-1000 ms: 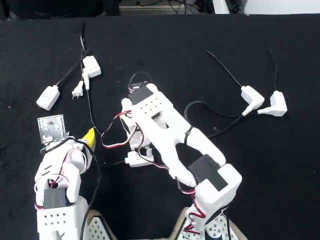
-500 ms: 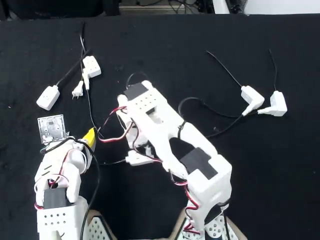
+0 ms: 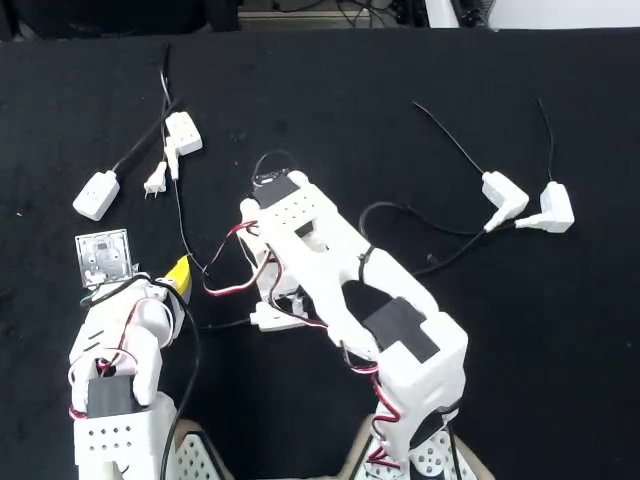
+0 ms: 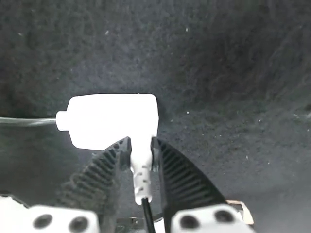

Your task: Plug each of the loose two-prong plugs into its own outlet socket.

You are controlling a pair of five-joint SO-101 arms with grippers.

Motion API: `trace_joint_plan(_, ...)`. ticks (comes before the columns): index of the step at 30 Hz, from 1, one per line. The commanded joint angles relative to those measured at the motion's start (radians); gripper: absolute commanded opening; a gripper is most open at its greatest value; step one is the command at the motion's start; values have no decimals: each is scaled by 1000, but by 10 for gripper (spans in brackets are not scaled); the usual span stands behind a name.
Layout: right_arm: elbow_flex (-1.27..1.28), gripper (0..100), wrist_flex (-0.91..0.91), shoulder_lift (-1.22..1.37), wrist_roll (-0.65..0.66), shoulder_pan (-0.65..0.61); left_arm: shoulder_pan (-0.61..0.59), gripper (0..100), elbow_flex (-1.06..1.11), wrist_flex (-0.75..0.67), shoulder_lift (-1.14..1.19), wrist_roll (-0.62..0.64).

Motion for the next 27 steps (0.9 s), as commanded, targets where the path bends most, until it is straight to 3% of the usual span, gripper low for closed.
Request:
trace_joint_plan(1, 4, 44, -34, -7, 60, -14, -8, 245, -27, 2, -11, 5)
trace_joint_plan(7, -2, 361, -35, -8, 137, -29, -8, 245, -27, 2, -11, 5)
trace_joint_plan(9, -19, 421, -34, -19, 192, -29, -8, 245, -27, 2, -11, 5)
trace_joint_plan(16, -28, 430, -32, -196, 316, -31, -21, 245, -30, 0, -11, 5)
trace_joint_plan(23, -5, 430, -23, -278, 463, -52, -208, 245, -70, -5, -11, 112)
trace_joint_plan(27, -5, 430, 8, -262, 641, -106, -277, 245, -74, -6, -11, 140)
